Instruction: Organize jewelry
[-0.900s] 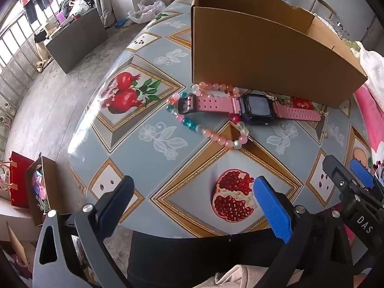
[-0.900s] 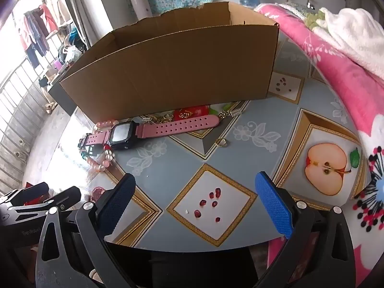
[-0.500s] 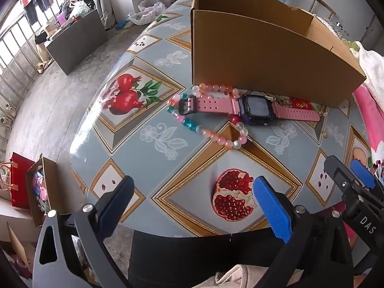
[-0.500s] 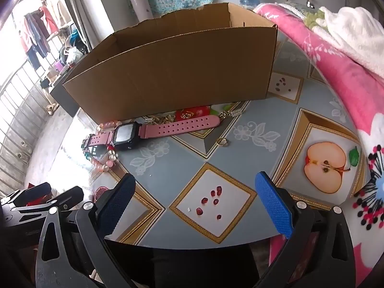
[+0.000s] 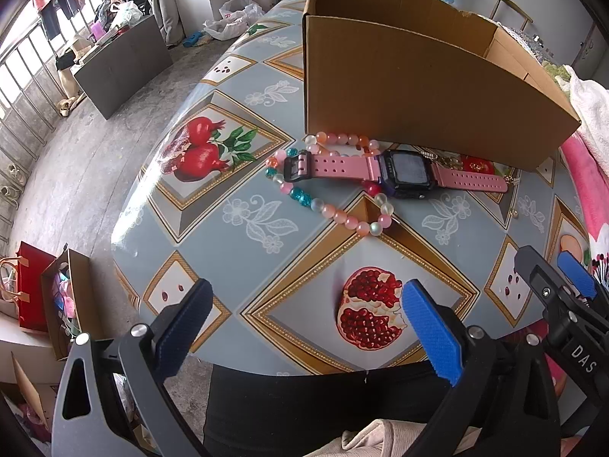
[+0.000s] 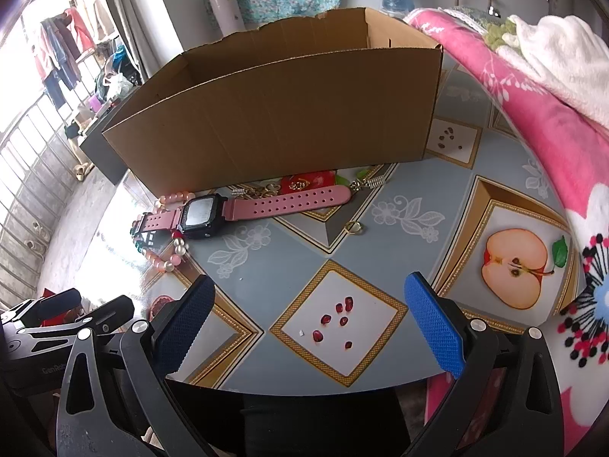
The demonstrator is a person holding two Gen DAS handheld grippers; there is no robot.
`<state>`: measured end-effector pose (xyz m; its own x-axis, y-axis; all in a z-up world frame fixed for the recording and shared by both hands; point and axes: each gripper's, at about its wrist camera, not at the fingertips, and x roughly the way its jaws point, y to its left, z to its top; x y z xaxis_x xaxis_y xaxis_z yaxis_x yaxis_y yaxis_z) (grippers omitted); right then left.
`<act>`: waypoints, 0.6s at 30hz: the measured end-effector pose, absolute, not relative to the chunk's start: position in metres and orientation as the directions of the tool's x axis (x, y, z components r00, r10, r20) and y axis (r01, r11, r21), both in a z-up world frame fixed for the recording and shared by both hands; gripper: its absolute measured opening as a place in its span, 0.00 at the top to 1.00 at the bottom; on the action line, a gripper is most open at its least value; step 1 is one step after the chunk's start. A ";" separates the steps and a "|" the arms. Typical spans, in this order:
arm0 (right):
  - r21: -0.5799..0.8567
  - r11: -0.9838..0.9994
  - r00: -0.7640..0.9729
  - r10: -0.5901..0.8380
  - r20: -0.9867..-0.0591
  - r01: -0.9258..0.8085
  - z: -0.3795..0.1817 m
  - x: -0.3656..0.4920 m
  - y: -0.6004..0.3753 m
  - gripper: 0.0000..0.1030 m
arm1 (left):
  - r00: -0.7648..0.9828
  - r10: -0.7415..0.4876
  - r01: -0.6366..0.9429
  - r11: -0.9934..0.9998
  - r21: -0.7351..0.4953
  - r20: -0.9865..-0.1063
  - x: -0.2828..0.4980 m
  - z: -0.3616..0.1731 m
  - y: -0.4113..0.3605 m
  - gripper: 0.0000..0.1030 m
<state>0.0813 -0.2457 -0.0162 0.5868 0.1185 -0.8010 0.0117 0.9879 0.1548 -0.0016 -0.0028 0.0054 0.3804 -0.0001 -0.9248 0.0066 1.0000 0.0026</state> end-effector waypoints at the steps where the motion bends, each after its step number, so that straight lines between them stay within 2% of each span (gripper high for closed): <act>1: 0.155 0.988 0.587 0.118 -0.801 0.012 -0.016 0.081 -0.246 0.07 | 0.381 0.000 0.007 1.000 0.003 -0.925 -0.002 0.005 -0.003 0.05; 18: 0.154 0.988 0.588 0.118 -0.800 0.012 -0.014 0.083 -0.243 0.07 | 0.383 0.001 0.008 1.000 0.005 -0.924 -0.001 0.005 -0.002 0.05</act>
<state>0.0831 -0.2431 -0.0140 0.5883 0.1175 -0.8000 0.0122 0.9880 0.1541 -0.0013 -0.0020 0.0051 0.3834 0.0013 -0.9236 0.0077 1.0000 0.0046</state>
